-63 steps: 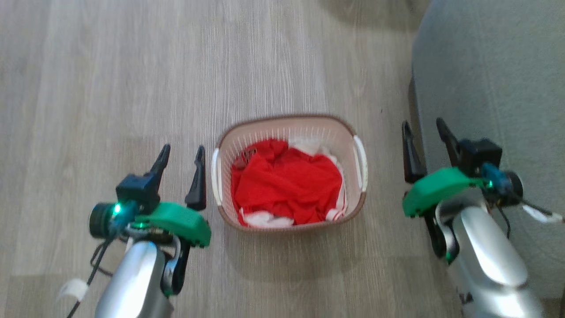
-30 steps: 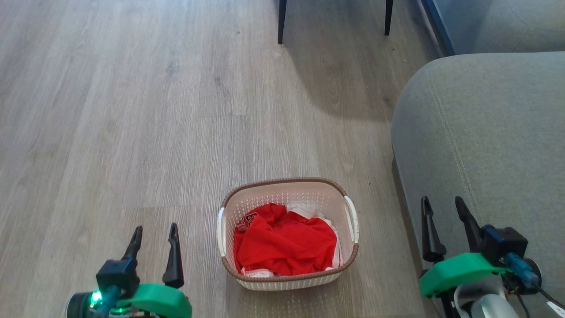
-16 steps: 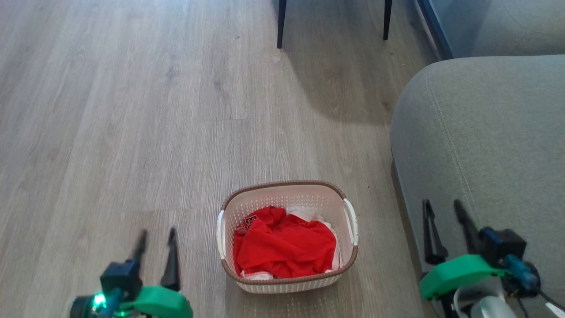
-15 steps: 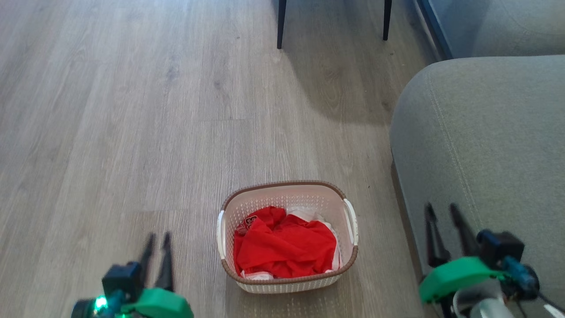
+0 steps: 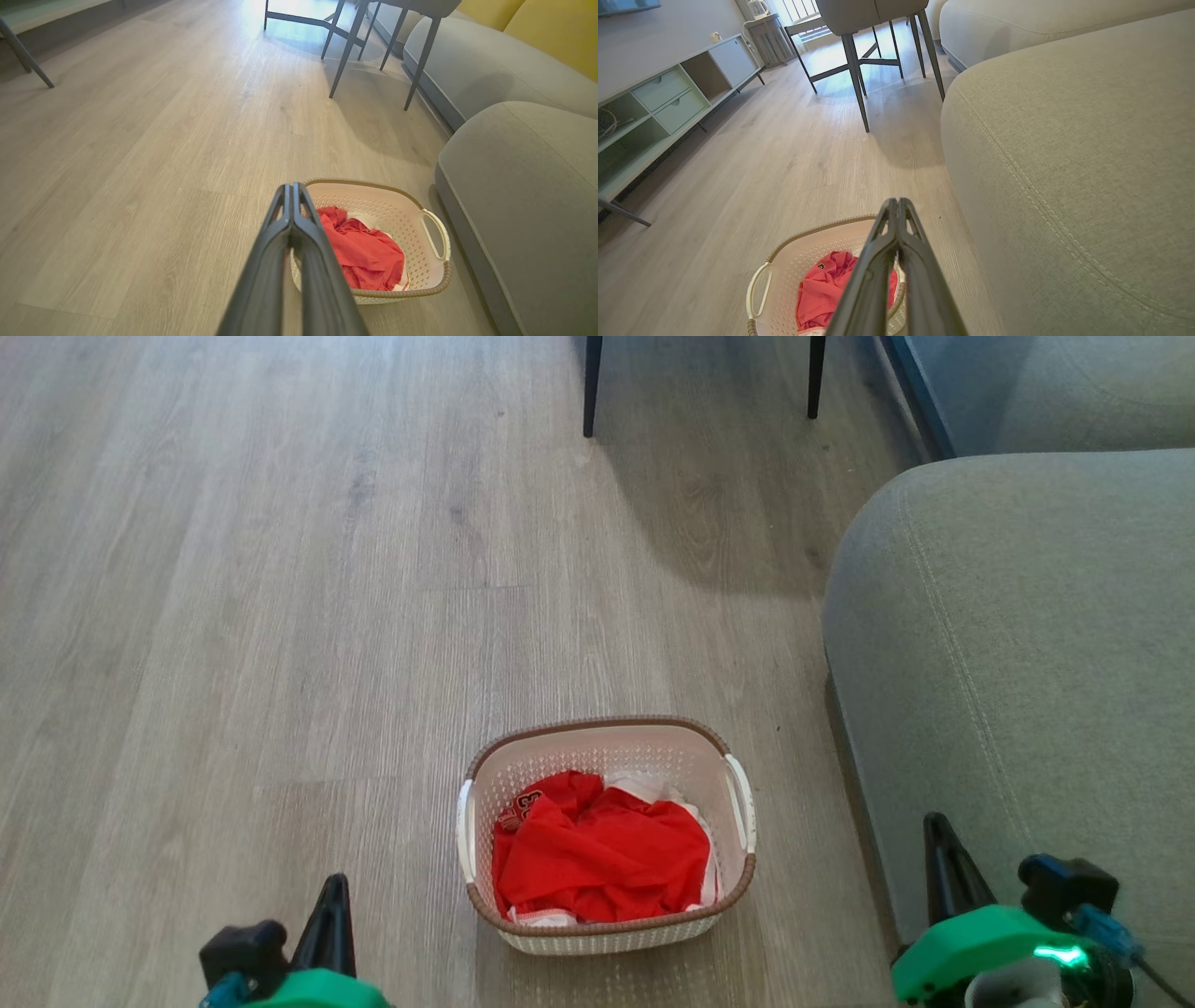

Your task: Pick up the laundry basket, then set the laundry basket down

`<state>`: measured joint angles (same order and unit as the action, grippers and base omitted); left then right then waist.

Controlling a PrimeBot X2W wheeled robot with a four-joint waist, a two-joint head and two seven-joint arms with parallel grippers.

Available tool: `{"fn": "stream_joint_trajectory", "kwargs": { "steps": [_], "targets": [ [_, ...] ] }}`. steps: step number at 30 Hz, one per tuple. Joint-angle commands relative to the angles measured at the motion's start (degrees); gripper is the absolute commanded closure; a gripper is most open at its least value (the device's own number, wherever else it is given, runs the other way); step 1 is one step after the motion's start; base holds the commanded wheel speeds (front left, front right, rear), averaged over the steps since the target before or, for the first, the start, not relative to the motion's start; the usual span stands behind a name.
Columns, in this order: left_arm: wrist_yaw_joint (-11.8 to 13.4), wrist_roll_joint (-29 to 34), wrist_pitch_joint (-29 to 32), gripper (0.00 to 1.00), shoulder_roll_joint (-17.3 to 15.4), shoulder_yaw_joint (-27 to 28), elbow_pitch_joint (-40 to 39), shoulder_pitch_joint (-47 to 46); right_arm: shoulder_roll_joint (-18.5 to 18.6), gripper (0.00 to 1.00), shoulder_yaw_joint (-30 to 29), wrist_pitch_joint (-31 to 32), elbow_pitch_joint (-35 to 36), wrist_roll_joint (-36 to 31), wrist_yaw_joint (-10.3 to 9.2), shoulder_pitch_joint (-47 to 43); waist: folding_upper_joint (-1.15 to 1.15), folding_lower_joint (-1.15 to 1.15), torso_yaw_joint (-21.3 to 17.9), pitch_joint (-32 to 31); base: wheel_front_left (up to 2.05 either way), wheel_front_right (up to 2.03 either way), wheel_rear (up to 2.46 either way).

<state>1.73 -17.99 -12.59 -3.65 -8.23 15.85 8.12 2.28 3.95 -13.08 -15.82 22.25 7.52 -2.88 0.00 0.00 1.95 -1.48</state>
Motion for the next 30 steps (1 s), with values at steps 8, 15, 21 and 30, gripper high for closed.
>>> {"fn": "stream_joint_trajectory", "kwargs": {
  "steps": [8,15,21,30],
  "targets": [
    [-0.88,-6.02,1.47,1.0,-0.05,2.11,-1.79,-3.59,0.78,1.0,-0.68,1.2,1.87,6.03,-0.01,2.75,0.0,0.0,-0.14,0.12,0.0,0.0,0.0],
    [-1.36,-9.95,2.48,1.0,-0.01,2.83,-1.8,-4.21,0.93,1.0,-1.01,2.07,1.88,9.9,-0.01,3.1,0.0,0.0,-0.25,0.21,0.0,0.0,0.0],
    [-1.84,-13.88,3.49,1.0,0.04,3.56,-1.8,-4.82,1.07,1.0,-1.38,2.97,1.89,13.75,-0.01,3.45,0.0,0.0,-0.35,0.3,0.0,0.0,0.0],
    [-2.56,-19.75,5.01,1.0,0.11,4.65,-1.8,-5.75,1.24,1.0,-1.96,4.35,1.9,19.47,-0.01,3.97,0.0,0.0,-0.51,0.43,0.0,0.0,0.0]
  ]
}}
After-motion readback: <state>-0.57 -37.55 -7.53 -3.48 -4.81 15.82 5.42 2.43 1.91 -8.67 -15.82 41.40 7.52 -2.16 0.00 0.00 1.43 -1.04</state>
